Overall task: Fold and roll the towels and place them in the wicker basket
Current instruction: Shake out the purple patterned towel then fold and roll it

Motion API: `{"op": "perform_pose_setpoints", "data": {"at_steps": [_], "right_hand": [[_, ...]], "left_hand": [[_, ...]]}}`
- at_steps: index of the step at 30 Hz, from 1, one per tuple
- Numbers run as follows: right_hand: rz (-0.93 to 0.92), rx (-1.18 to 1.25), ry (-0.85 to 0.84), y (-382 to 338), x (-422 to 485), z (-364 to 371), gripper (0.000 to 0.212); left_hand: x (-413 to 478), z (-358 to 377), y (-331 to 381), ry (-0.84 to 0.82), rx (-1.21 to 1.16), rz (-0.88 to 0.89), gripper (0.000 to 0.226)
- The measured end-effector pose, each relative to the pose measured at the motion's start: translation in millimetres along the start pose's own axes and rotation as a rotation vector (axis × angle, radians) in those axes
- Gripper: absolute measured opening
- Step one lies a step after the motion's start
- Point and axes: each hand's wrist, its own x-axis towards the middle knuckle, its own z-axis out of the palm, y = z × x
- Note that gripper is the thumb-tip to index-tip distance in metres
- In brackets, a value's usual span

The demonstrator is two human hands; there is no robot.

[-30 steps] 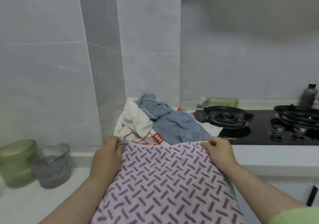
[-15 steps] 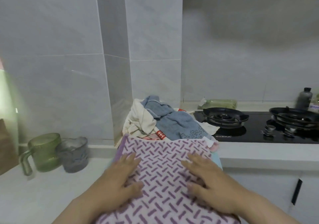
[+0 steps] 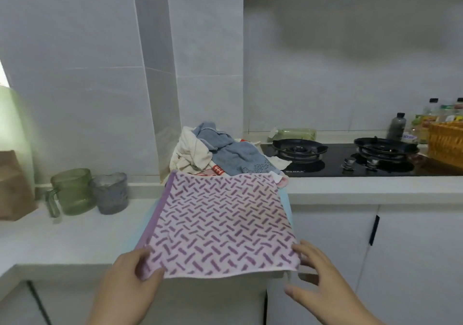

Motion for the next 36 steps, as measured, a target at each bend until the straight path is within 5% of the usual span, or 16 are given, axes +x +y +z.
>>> {"op": "perform_pose_setpoints", "data": {"at_steps": [5,13,20,27,36], "right_hand": [[0.054,0.147,0.187,-3,-4,16,0.049],[0.100,0.356,0.350,-30,10,19,0.030],[0.147,0.368,0.443,-32,16,21,0.023],[0.092,0.365,0.384,-37,13,18,0.010],[0.036,0.144,0.237,-21,19,15,0.054]], "left_hand": [[-5,4,3,0.024,-0.512,-0.318,0.023],[1,1,10,-0.031,-0.428,-0.398,0.033],[12,-4,11,-0.071,-0.649,-0.462,0.027],[23,-13,12,-0.099,-0.639,-0.468,0.019],[32,-24,-9,-0.035,-0.479,-0.476,0.025]]}}
